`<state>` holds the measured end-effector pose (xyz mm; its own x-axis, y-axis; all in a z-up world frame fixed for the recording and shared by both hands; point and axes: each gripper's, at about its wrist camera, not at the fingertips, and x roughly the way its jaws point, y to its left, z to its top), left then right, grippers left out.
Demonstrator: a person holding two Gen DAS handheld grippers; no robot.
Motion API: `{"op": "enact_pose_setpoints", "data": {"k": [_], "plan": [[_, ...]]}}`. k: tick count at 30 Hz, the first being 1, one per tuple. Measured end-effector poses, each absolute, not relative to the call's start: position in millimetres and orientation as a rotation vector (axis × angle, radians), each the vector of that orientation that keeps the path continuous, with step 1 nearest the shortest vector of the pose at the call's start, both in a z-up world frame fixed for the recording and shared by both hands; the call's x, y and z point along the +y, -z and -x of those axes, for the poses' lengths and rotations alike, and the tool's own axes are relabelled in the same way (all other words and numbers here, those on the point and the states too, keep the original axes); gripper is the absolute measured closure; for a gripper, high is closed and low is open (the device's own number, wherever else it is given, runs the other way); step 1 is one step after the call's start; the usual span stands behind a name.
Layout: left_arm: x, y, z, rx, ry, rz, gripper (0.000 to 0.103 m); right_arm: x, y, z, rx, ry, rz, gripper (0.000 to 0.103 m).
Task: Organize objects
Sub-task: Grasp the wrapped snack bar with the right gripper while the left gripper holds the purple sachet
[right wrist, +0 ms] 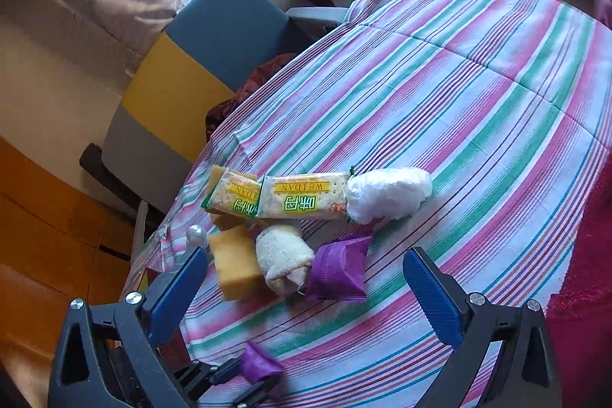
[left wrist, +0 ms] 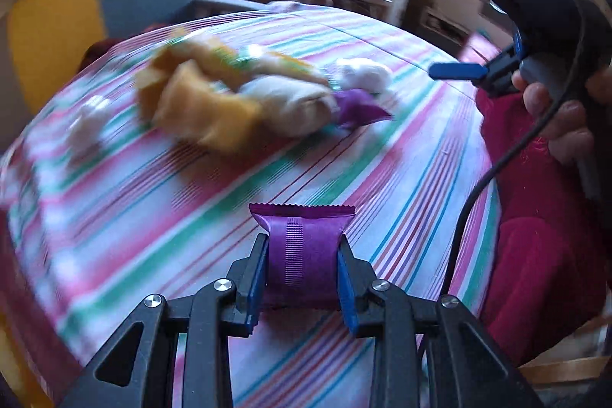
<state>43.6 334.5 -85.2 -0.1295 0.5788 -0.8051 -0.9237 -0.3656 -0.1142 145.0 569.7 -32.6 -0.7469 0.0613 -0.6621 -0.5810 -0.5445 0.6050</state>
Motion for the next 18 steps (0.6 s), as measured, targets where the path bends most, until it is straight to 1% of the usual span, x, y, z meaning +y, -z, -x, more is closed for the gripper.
{"op": "enact_pose_setpoints", "data": {"k": [5,10,13,18], "plan": [[292.7,82.1,-36.1,0.418,-1.805,1.014,0.071,563.7,34.2,-135.2,1.181,-2.344,0.920,0.000],[264.2,67.7,-37.4,0.377,-1.848,0.990,0.071,555.1,34.8,-124.0,1.103,-2.353,1.015,0.001],[256.2,59.7,-37.7,0.361,-1.860,0.967,0.071,546.1,33.0,-109.5,0.977,-2.376,1.124,0.003],[242.0,52.6,-34.4,0.309,-1.873,0.965,0.071,536.8,27.4,-71.7,0.681,-2.433,1.281,0.016]]}}
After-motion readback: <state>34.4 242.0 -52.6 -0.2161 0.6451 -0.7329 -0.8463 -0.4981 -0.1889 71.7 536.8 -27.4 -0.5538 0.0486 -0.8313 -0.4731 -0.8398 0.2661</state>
